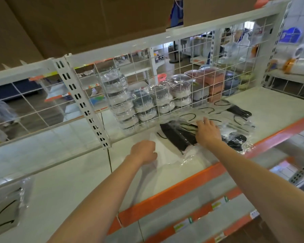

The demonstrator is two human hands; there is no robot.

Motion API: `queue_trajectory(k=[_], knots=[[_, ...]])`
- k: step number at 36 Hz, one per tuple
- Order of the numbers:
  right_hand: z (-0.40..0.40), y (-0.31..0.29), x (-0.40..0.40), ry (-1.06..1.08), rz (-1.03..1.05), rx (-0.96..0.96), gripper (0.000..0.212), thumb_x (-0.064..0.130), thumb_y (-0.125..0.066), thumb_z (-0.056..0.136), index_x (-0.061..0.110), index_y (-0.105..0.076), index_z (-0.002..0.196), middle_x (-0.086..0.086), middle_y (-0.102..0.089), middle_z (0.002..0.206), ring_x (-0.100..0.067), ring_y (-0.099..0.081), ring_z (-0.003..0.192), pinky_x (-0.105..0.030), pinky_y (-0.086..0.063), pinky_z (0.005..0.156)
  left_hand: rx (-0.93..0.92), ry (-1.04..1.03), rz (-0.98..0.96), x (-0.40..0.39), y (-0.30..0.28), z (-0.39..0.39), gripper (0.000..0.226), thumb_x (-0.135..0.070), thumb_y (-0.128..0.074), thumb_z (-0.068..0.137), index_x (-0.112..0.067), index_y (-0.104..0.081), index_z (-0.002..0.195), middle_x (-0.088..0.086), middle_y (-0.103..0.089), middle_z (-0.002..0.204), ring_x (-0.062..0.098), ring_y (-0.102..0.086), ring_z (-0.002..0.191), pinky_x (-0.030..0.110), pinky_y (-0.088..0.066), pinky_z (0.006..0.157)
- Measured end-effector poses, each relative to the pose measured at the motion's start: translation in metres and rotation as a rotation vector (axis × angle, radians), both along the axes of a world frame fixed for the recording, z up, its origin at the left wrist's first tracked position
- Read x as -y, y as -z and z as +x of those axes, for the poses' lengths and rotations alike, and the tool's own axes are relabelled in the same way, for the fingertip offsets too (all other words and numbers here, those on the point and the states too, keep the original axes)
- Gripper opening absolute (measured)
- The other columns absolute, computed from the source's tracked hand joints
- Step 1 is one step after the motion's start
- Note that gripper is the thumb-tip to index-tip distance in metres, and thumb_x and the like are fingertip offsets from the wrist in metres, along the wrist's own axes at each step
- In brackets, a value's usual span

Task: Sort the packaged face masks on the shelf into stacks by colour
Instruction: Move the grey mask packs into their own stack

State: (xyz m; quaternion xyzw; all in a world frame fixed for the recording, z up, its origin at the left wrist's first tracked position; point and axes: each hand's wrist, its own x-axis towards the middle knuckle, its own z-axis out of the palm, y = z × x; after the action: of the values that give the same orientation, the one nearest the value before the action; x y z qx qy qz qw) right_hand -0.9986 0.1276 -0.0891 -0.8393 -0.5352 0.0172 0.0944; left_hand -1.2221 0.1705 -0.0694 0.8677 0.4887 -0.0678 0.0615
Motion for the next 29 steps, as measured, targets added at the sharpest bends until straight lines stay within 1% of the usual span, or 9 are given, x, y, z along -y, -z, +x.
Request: queue_trajectory(k=[3,9,13,18,20,22,24,26,29], knots=[[0.013,0.006,0.004,0.020,-0.066,-0.043,0.051,0.009,-0.050,0.090,0.009,-0.034,0.138,-0.016,-0.029,0.147,-0.033,-0.036,0.130,-0.043,-0.037,0.106,0.072,-0.023,-0.026,-0.001,0.001,0.009,0.031,-0.027,-0.051,0.091,-0.014,-0.059,0.118,0.006,-0.060,0.118,0.024,-0.055,0.107,0.033,-0.046,0.084],[0.017,0.016,0.012,-0.011,-0.088,0.158,0.052,0.009,-0.057,0.085,0.010,-0.040,0.134,-0.010,-0.042,0.135,-0.027,-0.039,0.127,-0.037,-0.037,0.104,0.273,-0.109,-0.130,-0.001,0.004,0.026,0.022,-0.028,-0.055,0.090,-0.015,-0.063,0.106,0.005,-0.062,0.115,0.024,-0.058,0.105,0.031,-0.046,0.085],[0.015,0.011,0.010,-0.011,-0.060,0.148,0.035,0.008,-0.048,0.089,0.011,-0.054,0.123,-0.008,-0.050,0.124,-0.026,-0.044,0.121,-0.037,-0.037,0.101,0.386,-0.137,-0.171,-0.001,0.005,0.031,0.019,-0.024,-0.056,0.089,-0.014,-0.068,0.100,0.004,-0.066,0.109,0.020,-0.060,0.102,0.026,-0.045,0.082],[-0.009,0.001,0.001,0.008,0.021,-0.146,0.022,0.016,-0.047,0.093,0.008,-0.061,0.108,-0.010,-0.062,0.103,-0.026,-0.058,0.099,-0.039,-0.049,0.092,0.527,-0.172,-0.299,-0.004,0.008,0.036,0.023,-0.037,-0.055,0.092,-0.016,-0.066,0.092,0.003,-0.066,0.096,0.015,-0.060,0.089,0.030,-0.047,0.083],[-0.023,-0.002,-0.002,-0.078,0.072,-0.344,0.020,0.018,-0.048,0.093,0.009,-0.062,0.104,-0.009,-0.065,0.098,-0.023,-0.061,0.088,-0.037,-0.054,0.083,0.753,-0.316,-0.497,-0.003,0.006,0.040,0.036,-0.051,-0.053,0.090,-0.016,-0.062,0.093,0.004,-0.065,0.097,0.018,-0.063,0.090,0.034,-0.051,0.086],[-0.040,-0.008,-0.003,-0.260,0.111,-0.483,0.021,0.018,-0.051,0.092,0.009,-0.066,0.103,-0.007,-0.067,0.101,-0.019,-0.060,0.083,-0.024,-0.050,0.074,1.010,-0.479,-0.723,-0.003,0.004,0.043,0.043,-0.055,-0.053,0.088,-0.014,-0.063,0.097,0.005,-0.066,0.094,0.022,-0.064,0.090,0.037,-0.055,0.083],[-0.056,-0.016,-0.002,-0.446,0.111,-0.556,0.020,0.018,-0.055,0.091,0.012,-0.068,0.104,-0.004,-0.068,0.102,-0.013,-0.055,0.082,-0.016,-0.039,0.066,1.230,-0.579,-0.865,-0.006,0.003,0.042,0.032,-0.038,-0.052,0.094,-0.010,-0.063,0.085,0.007,-0.067,0.073,0.019,-0.066,0.071,0.033,-0.055,0.072],[-0.064,-0.020,-0.004,-0.552,0.084,-0.563,0.020,0.019,-0.057,0.090,0.015,-0.070,0.106,-0.001,-0.068,0.103,-0.011,-0.056,0.087,-0.017,-0.040,0.073,1.387,-0.679,-0.894,-0.009,0.000,0.037,0.023,-0.009,-0.047,0.095,-0.004,-0.057,0.075,0.013,-0.056,0.066,0.015,-0.057,0.052,0.024,-0.048,0.055],[-0.059,-0.022,-0.014,-0.511,0.066,-0.511,0.022,0.023,-0.054,0.093,0.013,-0.067,0.108,-0.004,-0.067,0.107,-0.018,-0.059,0.098,-0.025,-0.042,0.082,1.456,-0.754,-0.783,-0.013,-0.004,0.025,0.018,0.010,-0.041,0.088,0.001,-0.056,0.082,0.014,-0.054,0.069,0.018,-0.059,0.053,0.021,-0.049,0.046]])
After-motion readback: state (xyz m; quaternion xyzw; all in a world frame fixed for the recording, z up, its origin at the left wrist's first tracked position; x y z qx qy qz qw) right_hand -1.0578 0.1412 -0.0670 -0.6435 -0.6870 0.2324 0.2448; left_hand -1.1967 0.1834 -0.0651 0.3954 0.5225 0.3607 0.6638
